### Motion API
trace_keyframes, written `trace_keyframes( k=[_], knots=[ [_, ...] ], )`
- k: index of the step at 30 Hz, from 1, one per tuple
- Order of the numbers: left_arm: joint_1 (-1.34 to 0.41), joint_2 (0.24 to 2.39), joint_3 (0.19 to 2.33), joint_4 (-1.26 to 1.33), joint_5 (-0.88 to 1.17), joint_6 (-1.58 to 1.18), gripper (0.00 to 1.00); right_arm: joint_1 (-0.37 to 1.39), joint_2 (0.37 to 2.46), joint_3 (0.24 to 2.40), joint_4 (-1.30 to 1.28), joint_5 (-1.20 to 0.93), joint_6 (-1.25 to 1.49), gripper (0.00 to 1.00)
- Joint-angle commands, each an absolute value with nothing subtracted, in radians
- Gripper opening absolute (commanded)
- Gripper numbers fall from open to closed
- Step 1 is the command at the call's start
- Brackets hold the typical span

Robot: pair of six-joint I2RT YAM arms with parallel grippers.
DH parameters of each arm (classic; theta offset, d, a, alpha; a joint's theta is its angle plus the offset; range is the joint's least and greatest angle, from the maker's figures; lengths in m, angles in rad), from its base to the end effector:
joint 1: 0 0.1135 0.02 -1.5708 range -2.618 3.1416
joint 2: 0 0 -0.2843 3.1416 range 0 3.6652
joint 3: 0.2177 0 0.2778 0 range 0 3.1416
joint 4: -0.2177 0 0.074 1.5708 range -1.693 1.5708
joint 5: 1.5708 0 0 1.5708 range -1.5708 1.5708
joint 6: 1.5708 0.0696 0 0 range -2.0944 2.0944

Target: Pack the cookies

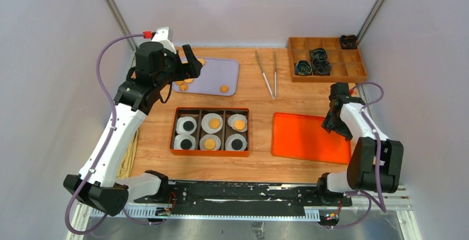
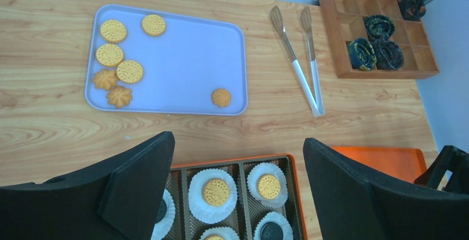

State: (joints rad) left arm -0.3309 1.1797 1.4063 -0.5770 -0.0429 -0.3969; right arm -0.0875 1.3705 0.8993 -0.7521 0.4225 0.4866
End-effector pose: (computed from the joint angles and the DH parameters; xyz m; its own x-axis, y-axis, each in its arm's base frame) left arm 0.2821 -0.0938 0.4465 -0.4102 -0.2674 -0.8719 0.1387 0.9266 -0.3495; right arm 0.2756 -0.0528 0.1932 -0.7256 0.4918 -0.4813 0.6314 0.7539 -0.1815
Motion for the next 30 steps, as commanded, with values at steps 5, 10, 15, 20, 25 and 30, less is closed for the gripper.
trace_keyframes(
  k=[5, 10, 15, 20, 25, 30],
  knots=[
    [-0.341, 1.162, 1.406, -0.557, -0.006, -0.399, 0.93, -0.243, 1.373, 0.812, -0.706, 0.346, 0.492, 0.74],
    [-0.342, 1.175, 1.409, -0.557, -0.006, -0.402, 0.93, -0.259, 1.333, 0.808, -0.712, 0.333, 0.492, 0.72],
    [-0.348, 1.186, 1.419, -0.557, 0.013, -0.402, 0.93, -0.271, 1.287, 0.823, -0.737, 0.413, 0.512, 0.73],
    [-0.353, 1.193, 1.428, -0.556, 0.022, -0.401, 0.93, -0.319, 1.364, 0.848, -0.739, 0.412, 0.519, 0.73],
    [-0.354, 1.194, 1.433, -0.559, 0.026, -0.392, 0.93, -0.342, 1.459, 0.851, -0.699, 0.395, 0.533, 0.73],
    [-0.354, 1.183, 1.429, -0.566, 0.016, -0.388, 0.93, -0.376, 1.553, 0.859, -0.649, 0.321, 0.518, 0.72]
  ],
)
